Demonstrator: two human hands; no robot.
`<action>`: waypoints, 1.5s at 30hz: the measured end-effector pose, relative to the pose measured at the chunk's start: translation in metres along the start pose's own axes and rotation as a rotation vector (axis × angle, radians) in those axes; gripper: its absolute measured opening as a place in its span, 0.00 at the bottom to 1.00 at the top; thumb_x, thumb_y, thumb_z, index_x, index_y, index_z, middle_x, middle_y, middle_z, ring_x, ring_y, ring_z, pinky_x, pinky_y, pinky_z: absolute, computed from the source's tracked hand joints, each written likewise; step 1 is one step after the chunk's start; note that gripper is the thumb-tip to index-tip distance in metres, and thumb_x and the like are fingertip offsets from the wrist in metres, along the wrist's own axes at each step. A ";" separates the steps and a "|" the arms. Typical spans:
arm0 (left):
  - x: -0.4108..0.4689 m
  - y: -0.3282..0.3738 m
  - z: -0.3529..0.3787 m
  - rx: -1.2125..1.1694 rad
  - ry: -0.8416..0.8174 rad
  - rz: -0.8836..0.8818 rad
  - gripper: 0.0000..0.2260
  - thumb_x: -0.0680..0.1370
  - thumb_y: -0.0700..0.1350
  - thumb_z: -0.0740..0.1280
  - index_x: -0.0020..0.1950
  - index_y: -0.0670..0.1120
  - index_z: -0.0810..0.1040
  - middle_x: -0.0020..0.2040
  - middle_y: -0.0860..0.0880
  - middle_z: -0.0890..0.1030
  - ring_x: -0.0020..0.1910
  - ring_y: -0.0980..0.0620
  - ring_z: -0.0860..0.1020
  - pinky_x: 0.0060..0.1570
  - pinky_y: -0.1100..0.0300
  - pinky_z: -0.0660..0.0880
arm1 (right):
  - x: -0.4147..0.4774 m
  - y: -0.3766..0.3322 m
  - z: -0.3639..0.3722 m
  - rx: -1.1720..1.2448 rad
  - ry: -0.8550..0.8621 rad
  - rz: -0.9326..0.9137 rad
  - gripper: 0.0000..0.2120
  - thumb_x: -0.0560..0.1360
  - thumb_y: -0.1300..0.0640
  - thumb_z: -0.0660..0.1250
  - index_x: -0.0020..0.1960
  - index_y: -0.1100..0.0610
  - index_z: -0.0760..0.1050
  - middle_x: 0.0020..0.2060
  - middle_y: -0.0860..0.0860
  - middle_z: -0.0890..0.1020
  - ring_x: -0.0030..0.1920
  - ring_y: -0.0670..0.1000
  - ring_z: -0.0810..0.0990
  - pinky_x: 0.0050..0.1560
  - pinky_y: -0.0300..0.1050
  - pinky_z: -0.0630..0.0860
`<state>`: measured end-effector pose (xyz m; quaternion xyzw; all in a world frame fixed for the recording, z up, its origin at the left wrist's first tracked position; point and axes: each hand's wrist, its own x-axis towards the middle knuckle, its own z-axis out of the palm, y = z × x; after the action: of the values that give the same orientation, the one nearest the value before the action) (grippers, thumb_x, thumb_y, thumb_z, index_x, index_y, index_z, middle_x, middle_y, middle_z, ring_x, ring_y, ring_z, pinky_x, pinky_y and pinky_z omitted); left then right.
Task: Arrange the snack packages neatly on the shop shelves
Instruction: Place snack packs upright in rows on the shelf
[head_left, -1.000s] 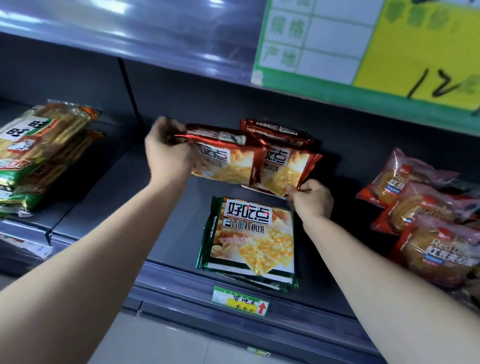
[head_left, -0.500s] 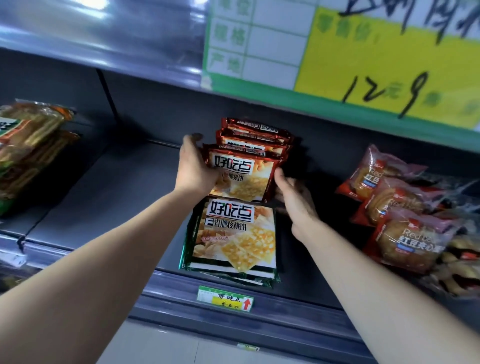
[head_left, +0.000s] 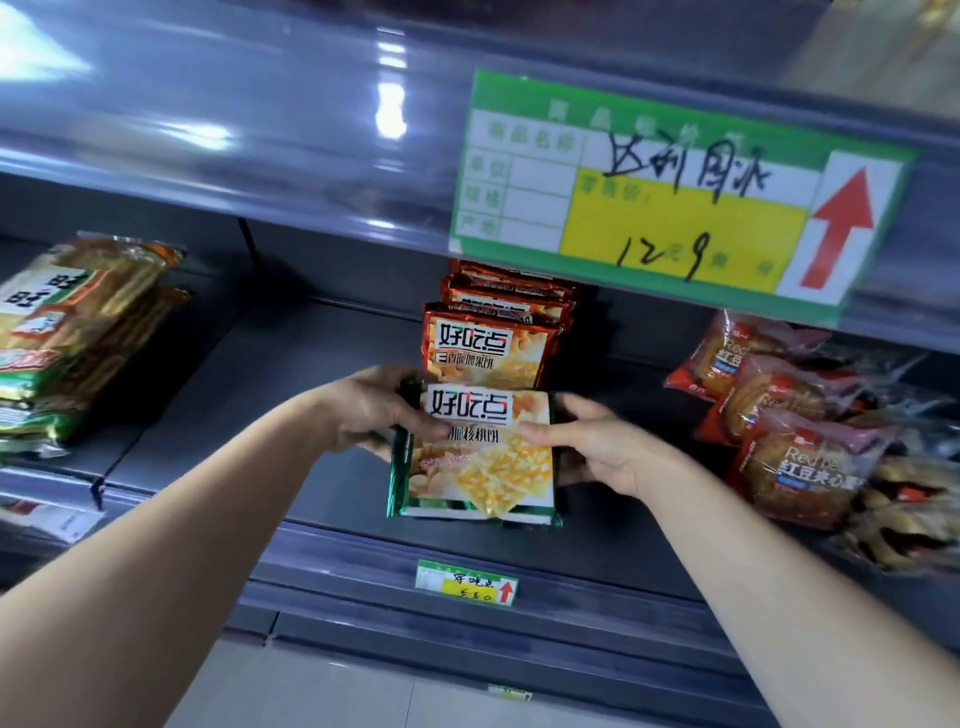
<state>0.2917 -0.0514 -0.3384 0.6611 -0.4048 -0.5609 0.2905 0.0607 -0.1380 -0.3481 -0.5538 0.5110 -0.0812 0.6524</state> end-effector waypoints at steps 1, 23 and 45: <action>0.004 0.000 -0.001 -0.048 0.073 0.086 0.29 0.65 0.34 0.77 0.63 0.47 0.74 0.50 0.47 0.83 0.46 0.49 0.82 0.38 0.57 0.77 | -0.001 -0.004 0.001 0.025 0.049 -0.074 0.32 0.66 0.59 0.77 0.67 0.52 0.70 0.54 0.51 0.83 0.54 0.52 0.82 0.53 0.56 0.80; 0.036 0.048 -0.028 0.494 -0.073 0.219 0.64 0.61 0.37 0.81 0.77 0.53 0.34 0.75 0.53 0.62 0.74 0.52 0.60 0.68 0.57 0.66 | 0.026 -0.056 -0.022 -0.310 0.025 -0.317 0.59 0.62 0.68 0.77 0.78 0.42 0.43 0.68 0.49 0.71 0.67 0.51 0.71 0.72 0.52 0.65; 0.052 0.075 -0.014 0.788 0.050 0.192 0.61 0.62 0.51 0.80 0.78 0.55 0.36 0.78 0.55 0.34 0.78 0.50 0.44 0.74 0.51 0.50 | 0.057 -0.070 -0.027 -0.074 0.185 -0.357 0.36 0.56 0.38 0.66 0.64 0.42 0.64 0.73 0.52 0.67 0.71 0.55 0.68 0.72 0.58 0.61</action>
<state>0.2918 -0.1352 -0.2994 0.6945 -0.6414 -0.3171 0.0758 0.0992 -0.2197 -0.3207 -0.6493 0.4650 -0.2272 0.5573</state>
